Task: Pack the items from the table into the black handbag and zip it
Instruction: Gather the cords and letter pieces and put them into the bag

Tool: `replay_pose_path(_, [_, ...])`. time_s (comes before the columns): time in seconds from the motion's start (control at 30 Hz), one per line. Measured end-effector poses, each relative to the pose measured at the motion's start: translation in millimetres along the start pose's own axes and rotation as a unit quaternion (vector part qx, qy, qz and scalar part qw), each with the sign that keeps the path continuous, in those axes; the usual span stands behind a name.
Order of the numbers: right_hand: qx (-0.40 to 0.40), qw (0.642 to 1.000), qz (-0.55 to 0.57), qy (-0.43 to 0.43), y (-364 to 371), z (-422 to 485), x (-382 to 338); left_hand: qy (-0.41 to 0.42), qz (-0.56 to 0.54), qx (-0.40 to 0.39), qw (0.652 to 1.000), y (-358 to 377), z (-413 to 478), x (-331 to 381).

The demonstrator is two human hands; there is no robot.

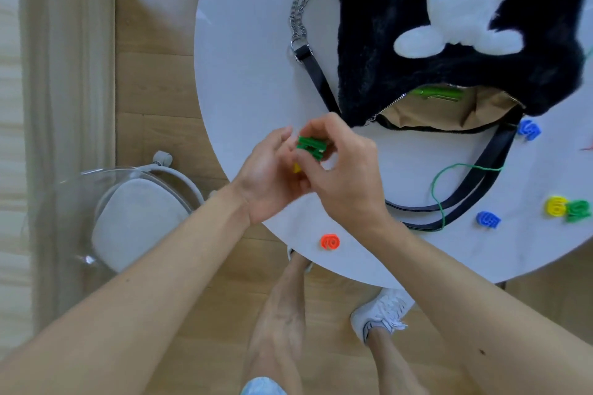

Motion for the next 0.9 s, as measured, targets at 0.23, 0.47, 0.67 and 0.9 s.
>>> replay_pose_path(0.23, [0.015,0.994,-0.085,-0.070,0,-1,-6,0.072,-0.141,0.100,0.982,1,0,-7])
replay_pose_path(0.47, [-0.241,0.936,-0.253,-0.031,38,-22,31,0.156,-0.129,0.145,0.968,-40,-23,13])
replay_pose_path(0.67, [-0.277,0.872,-0.389,-0.111,79,-34,48,0.126,-0.075,0.163,0.976,-53,-31,-3])
replay_pose_path(0.9, [-0.084,0.983,-0.162,0.020,40,-29,40,0.076,-0.021,0.203,0.976,-54,-30,-32])
Point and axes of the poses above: each hand's wrist, its own z-axis towards the middle knuckle, its own y-axis out of the palm, x = y × z, the point moved 1 cm from there along z, towards the middle knuckle, and after that the axes turned 8 degrees about -x, right-handed, at the moved point
